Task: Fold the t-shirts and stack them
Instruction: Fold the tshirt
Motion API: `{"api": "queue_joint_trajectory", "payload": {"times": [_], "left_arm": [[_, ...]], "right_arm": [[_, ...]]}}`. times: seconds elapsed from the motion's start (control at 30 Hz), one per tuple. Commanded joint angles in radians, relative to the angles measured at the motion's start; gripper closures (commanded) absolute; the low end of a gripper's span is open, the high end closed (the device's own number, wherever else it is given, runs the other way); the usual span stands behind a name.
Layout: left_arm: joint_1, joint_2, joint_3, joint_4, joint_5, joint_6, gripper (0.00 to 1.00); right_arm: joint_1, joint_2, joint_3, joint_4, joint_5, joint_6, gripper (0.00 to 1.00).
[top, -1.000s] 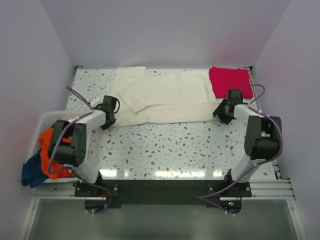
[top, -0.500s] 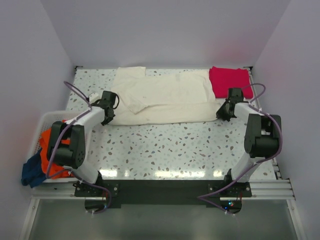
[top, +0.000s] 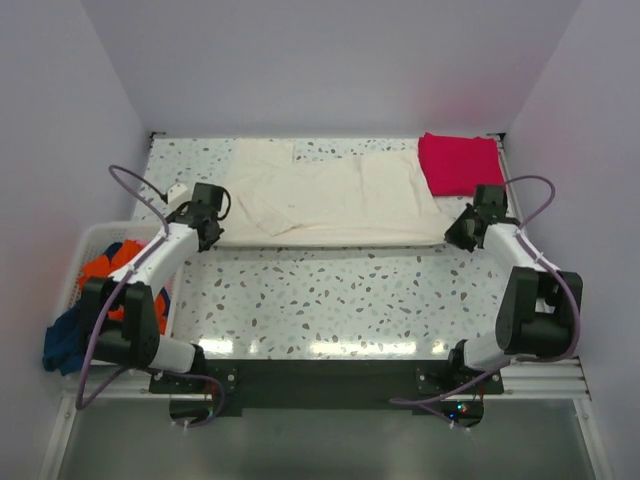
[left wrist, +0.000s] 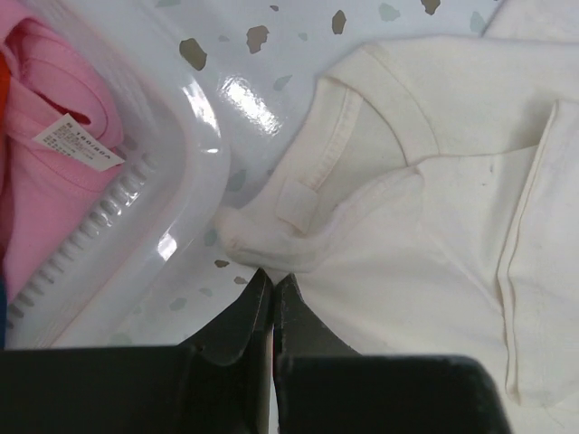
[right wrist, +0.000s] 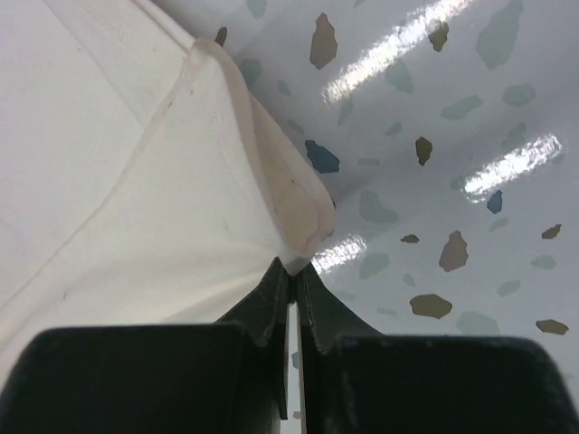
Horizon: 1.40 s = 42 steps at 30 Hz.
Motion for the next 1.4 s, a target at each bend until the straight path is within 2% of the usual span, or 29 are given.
{"api": "queue_joint_trajectory", "payload": {"times": [0.0,0.43,0.5,0.57,0.6,0.63,0.67,0.7,0.73,0.8,0.93,1.03,1.13,1.2,1.37], "left_arm": [[0.011,-0.087,-0.032,-0.057,-0.087,0.009,1.0],[0.011,-0.274,-0.19,-0.074,-0.036,0.001,1.0],[0.011,-0.301,-0.206,-0.076,-0.027,0.001,1.0],[0.011,-0.318,-0.218,-0.08,-0.013,0.004,0.98],[0.011,-0.334,-0.223,-0.087,-0.007,0.004,0.94],[0.011,-0.344,-0.229,-0.088,0.01,0.007,0.8],[0.011,-0.354,-0.232,-0.088,0.021,0.009,0.72],[0.011,-0.378,-0.233,-0.085,0.031,0.013,0.55],[0.011,-0.39,-0.238,-0.079,0.056,0.025,0.48],[0.011,-0.424,-0.24,-0.062,0.083,0.039,0.39],[0.011,-0.428,-0.209,0.021,0.209,0.119,0.38],[0.008,-0.365,-0.171,0.068,0.295,0.142,0.39],[-0.006,-0.299,-0.152,0.11,0.314,0.15,0.42],[-0.015,-0.251,-0.146,0.145,0.335,0.157,0.42],[-0.049,-0.139,-0.141,0.229,0.396,0.17,0.4]], "right_arm": [[-0.021,-0.09,-0.05,-0.038,0.035,-0.032,1.0],[-0.048,-0.383,-0.235,-0.166,0.027,-0.043,0.99],[-0.05,-0.414,-0.252,-0.189,0.032,-0.045,0.97],[-0.05,-0.449,-0.261,-0.209,0.032,-0.045,0.86],[-0.05,-0.46,-0.261,-0.213,0.032,-0.045,0.8],[-0.051,-0.483,-0.262,-0.219,0.029,-0.046,0.67],[-0.05,-0.491,-0.261,-0.221,0.024,-0.048,0.62],[-0.05,-0.5,-0.258,-0.221,0.02,-0.051,0.57],[-0.051,-0.508,-0.255,-0.221,0.008,-0.057,0.47],[-0.05,-0.515,-0.236,-0.226,0.001,-0.074,0.41],[-0.05,-0.502,-0.19,-0.206,-0.086,-0.124,0.4],[-0.027,-0.482,-0.15,-0.172,-0.134,-0.14,0.41],[0.074,-0.449,-0.095,-0.149,-0.105,-0.138,0.41],[0.191,-0.408,-0.048,-0.146,-0.034,-0.132,0.41],[0.28,-0.313,-0.009,-0.068,-0.062,-0.101,0.41]]}}
